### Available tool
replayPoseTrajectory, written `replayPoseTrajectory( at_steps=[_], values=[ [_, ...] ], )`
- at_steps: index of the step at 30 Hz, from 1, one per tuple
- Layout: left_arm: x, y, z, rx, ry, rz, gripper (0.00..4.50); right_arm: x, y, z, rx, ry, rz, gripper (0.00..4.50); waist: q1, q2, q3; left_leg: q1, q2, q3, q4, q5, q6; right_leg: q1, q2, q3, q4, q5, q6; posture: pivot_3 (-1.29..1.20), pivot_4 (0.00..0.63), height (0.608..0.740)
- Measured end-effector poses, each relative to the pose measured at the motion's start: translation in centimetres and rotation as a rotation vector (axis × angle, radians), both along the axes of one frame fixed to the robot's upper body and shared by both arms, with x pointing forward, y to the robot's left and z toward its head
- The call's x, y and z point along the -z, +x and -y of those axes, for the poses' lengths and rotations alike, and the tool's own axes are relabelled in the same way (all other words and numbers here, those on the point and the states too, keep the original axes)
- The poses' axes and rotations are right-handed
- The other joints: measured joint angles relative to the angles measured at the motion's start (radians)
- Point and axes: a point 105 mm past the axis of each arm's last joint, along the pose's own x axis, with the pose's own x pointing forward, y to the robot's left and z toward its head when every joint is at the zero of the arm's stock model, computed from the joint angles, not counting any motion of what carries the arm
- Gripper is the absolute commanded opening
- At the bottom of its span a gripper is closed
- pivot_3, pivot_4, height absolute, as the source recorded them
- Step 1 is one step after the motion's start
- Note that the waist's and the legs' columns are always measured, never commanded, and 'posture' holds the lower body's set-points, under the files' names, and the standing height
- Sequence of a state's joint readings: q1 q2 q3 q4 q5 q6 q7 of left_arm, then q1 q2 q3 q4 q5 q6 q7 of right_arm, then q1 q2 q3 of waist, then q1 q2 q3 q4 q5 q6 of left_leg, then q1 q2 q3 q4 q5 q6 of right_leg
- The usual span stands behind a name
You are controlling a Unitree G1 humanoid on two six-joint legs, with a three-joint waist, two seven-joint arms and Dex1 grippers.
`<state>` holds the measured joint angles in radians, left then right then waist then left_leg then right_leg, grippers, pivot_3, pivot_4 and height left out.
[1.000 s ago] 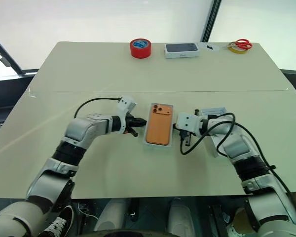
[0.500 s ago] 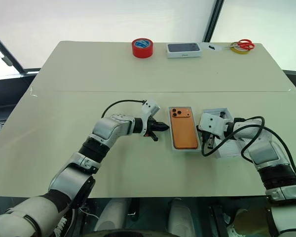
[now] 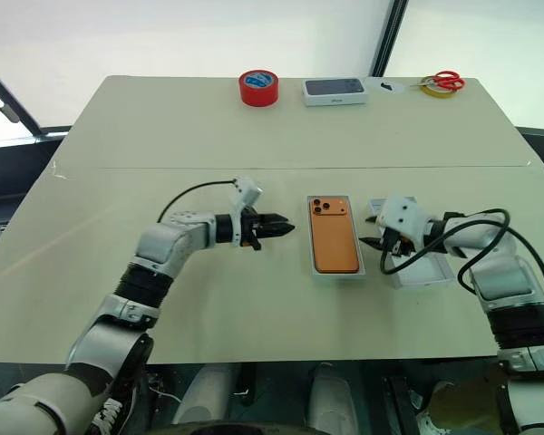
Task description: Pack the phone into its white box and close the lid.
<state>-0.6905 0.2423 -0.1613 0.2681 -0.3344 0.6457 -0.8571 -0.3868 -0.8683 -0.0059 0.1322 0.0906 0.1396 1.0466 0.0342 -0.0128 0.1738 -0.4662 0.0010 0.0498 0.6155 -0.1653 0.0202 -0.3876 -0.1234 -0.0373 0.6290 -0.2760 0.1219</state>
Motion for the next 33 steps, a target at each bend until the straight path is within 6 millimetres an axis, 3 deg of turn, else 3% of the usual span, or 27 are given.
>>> replayPoseTrajectory(
  at_steps=[2,4,9,13,16,22,29,33],
  values=[
    [-1.0,0.1,-1.2,-0.012,0.006,0.079,4.00,-1.3,0.2,0.3,0.045,0.053,0.023,4.49,0.001,0.000,0.000,0.000,0.000,0.000,-0.001,-0.001,-0.001,0.000,0.000,0.000,0.000,0.000,0.000,0.00,0.150,0.740],
    [-1.1,-0.4,-2.3,-0.001,0.021,0.142,4.00,-1.3,-0.1,0.7,0.092,0.082,0.007,4.49,0.004,0.000,0.000,0.000,0.000,0.000,-0.001,0.000,-0.001,0.000,-0.002,0.000,-0.001,0.000,0.000,0.00,0.150,0.740],
    [-0.7,-2.3,-5.4,0.055,0.036,0.254,4.00,1.8,-1.0,2.7,0.331,0.103,-0.092,4.49,0.002,0.001,0.000,-0.002,-0.001,0.001,-0.001,-0.001,-0.002,-0.002,-0.005,0.000,-0.001,0.000,-0.001,0.00,0.150,0.740],
    [-1.8,-3.4,-7.7,0.094,0.018,0.349,4.00,0.9,-1.7,2.4,0.464,0.157,-0.138,4.49,-0.006,0.002,-0.001,-0.001,0.000,0.001,-0.002,-0.001,-0.002,-0.003,-0.005,0.001,-0.001,0.000,-0.001,0.00,0.150,0.740],
    [-2.1,-4.8,-8.9,0.145,0.022,0.411,4.00,1.4,-2.9,1.1,0.531,0.175,-0.224,4.49,-0.009,0.002,-0.001,-0.001,0.000,0.001,-0.003,-0.002,-0.002,-0.005,-0.005,0.000,-0.002,0.000,-0.001,0.00,0.150,0.740],
    [-1.6,-6.6,-9.5,0.220,0.031,0.475,4.00,3.1,-5.3,-0.4,0.606,0.207,-0.448,4.49,-0.015,0.002,-0.001,-0.002,0.000,0.001,-0.002,-0.002,-0.001,-0.006,-0.006,0.001,-0.004,0.000,-0.002,0.00,0.150,0.740],
    [-2.0,-7.6,-9.5,0.287,0.046,0.564,4.00,1.3,-4.5,-0.5,0.700,0.263,-0.519,4.49,-0.027,0.003,-0.001,-0.002,0.000,0.002,-0.004,-0.002,-0.001,-0.007,-0.005,0.001,-0.005,0.000,-0.002,0.00,0.150,0.740],
    [-2.1,-7.7,-9.6,0.297,0.059,0.587,4.00,1.5,-4.0,-0.7,0.714,0.231,-0.527,4.49,-0.028,0.003,-0.001,-0.004,0.000,0.002,-0.004,-0.002,0.000,-0.008,-0.005,0.000,-0.005,0.000,-0.002,0.00,0.150,0.740]
  ],
)
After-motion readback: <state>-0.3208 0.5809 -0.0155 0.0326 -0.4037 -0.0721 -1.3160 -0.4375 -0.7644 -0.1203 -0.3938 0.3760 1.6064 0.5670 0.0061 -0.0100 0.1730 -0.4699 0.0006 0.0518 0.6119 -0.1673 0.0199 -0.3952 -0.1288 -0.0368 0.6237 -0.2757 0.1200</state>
